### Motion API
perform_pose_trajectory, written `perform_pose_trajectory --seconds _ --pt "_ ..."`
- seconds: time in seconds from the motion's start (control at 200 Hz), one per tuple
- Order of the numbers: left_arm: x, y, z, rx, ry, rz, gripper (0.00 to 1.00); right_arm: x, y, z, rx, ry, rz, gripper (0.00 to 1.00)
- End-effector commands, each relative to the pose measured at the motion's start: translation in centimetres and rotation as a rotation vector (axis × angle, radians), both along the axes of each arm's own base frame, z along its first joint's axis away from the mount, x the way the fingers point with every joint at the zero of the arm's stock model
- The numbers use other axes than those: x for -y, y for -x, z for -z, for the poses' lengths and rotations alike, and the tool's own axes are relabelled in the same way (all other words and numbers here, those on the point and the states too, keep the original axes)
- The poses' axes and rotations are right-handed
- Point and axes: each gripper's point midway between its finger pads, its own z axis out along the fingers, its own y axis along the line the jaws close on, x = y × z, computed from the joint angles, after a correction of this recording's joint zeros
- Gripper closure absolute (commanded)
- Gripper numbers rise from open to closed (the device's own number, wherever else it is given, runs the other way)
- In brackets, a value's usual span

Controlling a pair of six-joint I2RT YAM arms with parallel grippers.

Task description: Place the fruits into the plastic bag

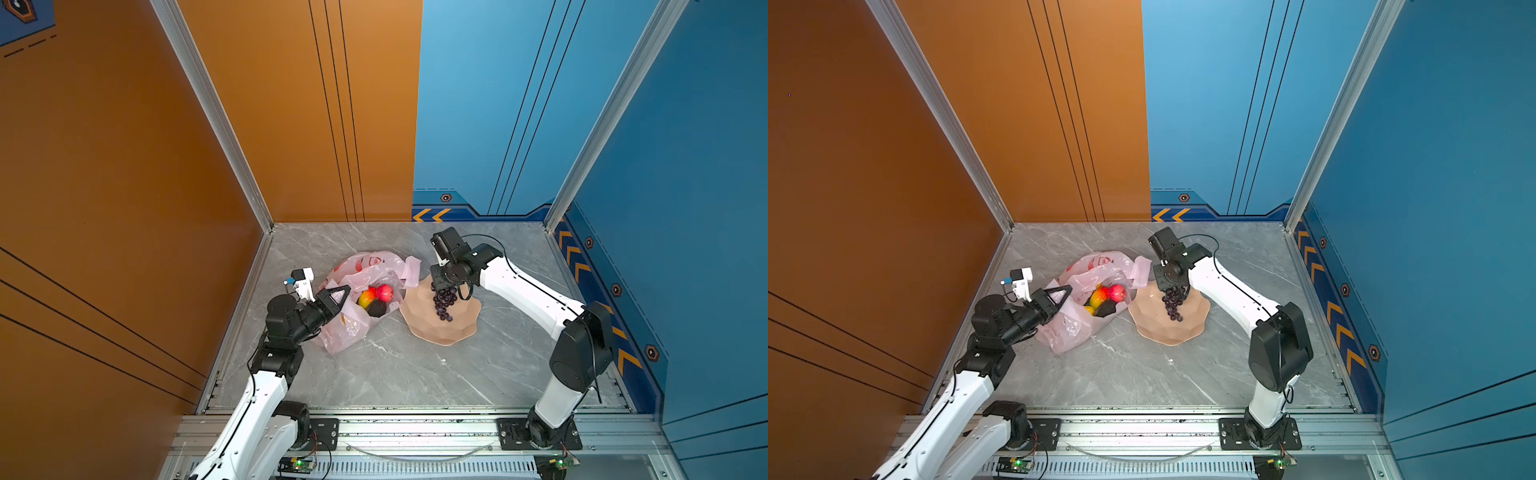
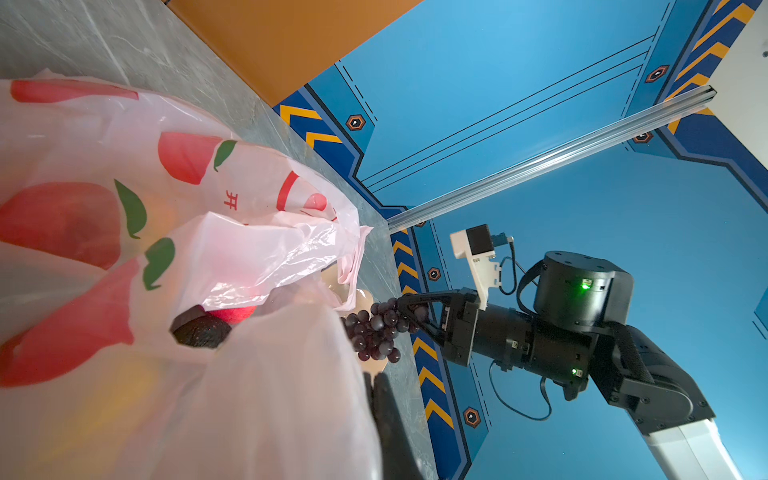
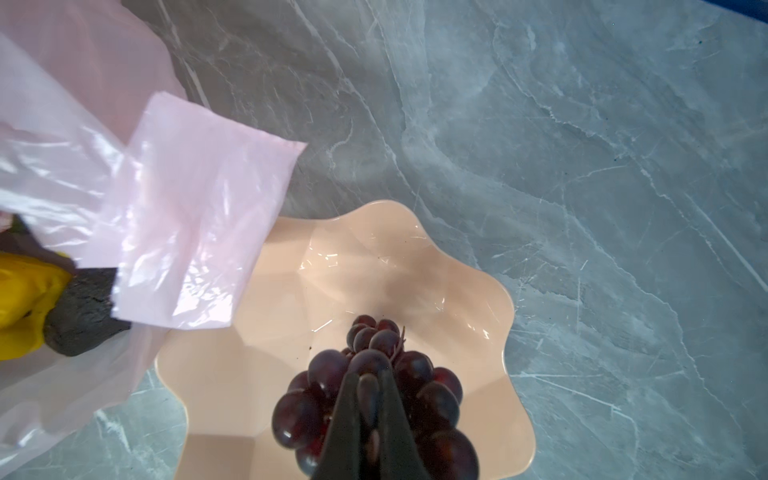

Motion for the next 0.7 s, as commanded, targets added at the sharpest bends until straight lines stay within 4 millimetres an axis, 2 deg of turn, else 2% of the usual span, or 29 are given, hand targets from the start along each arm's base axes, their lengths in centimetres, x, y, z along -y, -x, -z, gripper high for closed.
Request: perform_pose_trajectory --seconds 0.0,0.295,0.526,0.561,0.576,0.596,0.611,0.696 --pt "0.4 -0.1 -1.5 0.045 -0.001 0.015 1.0 -0.3 0.2 -3.4 0.07 -0.102 0.017 1.0" --pt "1.2 -0.1 -1.5 0.046 -0.012 0.033 1.0 -1.1 1.3 -9.8 0.19 -0.21 -0.002 1.0" --pt "2.0 -0.5 -1.6 0.044 -0.024 0.052 1.0 -3.1 2.3 -16.3 0.3 -0.27 -0.064 1.0" --pt "2.1 -0.5 -1.7 0.045 -0.027 0.056 1.0 -3.3 2.4 -16.6 0.304 -0.269 -0.073 1.0" --pt "2.2 -0.5 -1.7 0.046 -0.028 0.057 1.0 -3.4 2.3 -17.8 0.326 -0.284 -0.075 1.0" --pt "2.2 -0.6 -1.7 0.044 -0.029 0.059 1.0 -3.4 2.2 -18.4 0.335 -0.289 -0.075 1.0" --pt "2.3 -0.6 -1.7 0.045 -0.029 0.059 1.0 -4.5 2.9 -18.6 0.333 -0.296 -0.104 1.0" --pt "2.6 -0.6 -1.9 0.049 -0.03 0.066 1.0 -6.1 3.2 -20.3 0.357 -0.326 -0.141 1.0"
